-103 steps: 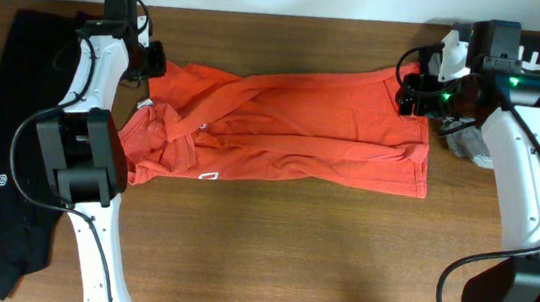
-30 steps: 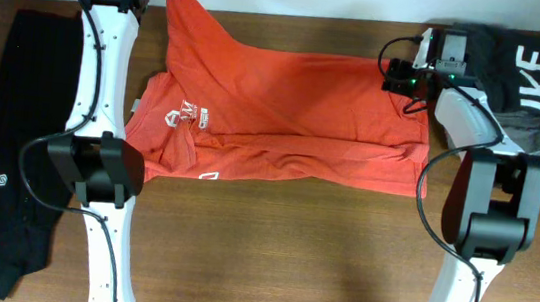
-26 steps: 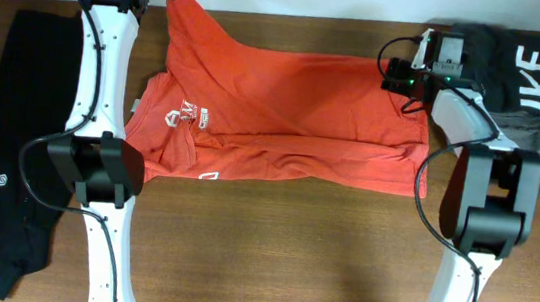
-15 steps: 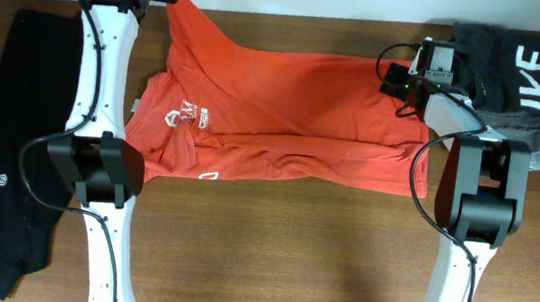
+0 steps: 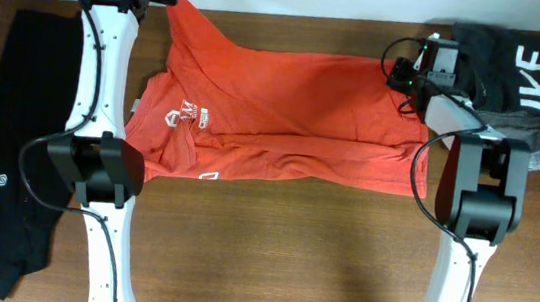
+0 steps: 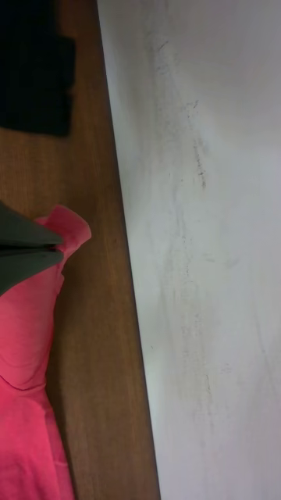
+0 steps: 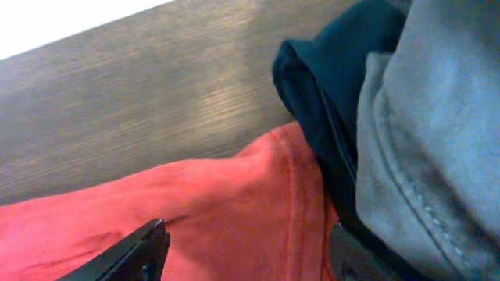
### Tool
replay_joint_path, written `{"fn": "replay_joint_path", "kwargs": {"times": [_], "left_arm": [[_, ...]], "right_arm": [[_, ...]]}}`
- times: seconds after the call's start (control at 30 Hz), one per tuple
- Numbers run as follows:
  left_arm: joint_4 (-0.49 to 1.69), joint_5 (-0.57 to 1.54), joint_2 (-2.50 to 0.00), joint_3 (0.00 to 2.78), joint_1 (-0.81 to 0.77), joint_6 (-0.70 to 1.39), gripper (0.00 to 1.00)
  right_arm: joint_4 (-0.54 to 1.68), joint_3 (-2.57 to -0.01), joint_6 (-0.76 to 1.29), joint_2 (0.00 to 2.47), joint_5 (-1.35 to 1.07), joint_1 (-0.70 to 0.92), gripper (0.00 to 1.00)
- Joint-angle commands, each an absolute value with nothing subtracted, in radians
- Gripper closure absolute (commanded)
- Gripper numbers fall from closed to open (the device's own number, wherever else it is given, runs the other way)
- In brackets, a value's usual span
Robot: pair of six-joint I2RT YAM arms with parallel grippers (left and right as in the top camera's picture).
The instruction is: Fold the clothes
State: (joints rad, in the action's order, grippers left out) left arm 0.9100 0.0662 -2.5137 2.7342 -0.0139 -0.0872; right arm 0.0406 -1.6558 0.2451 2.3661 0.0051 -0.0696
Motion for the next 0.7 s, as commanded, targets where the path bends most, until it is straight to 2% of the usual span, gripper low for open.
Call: {"fn": "replay_joint_path", "kwargs": {"times": [0.0,0.17,0.2,0.3,0.37,0.67], "left_arm": [[0.915,0.055,-2.485,2.753,-0.013,-0.107,0.99],[0.918,0.055,-2.485,2.753,-0.013,-0.107,0.99],[0.918,0.055,-2.485,2.753,-0.013,-0.107,0.99],[0.918,0.055,-2.485,2.753,-0.013,-0.107,0.99],[0.918,0.054,-2.485,2.753,-0.013,-0.107,0.99],[0.918,0.055,-2.485,2.753,-0.012,-0.107,0.99]], "right_arm": [[0.025,-1.659,0.268,2.412,0.039,-0.075,0.31],[-0.001,-1.66,0.276,2.441,0.039,-0.081,0.37],[-0.002,-1.66,0.284,2.442,0.039,-0.082,0.44],[-0.009,-1.662,0.298,2.442,0.039,-0.082,0.73],[-0.008,-1.676,0.298,2.442,0.039,-0.082,0.82],[0.132,-1.834,0.295,2.441,0.039,-0.082,0.91]]}}
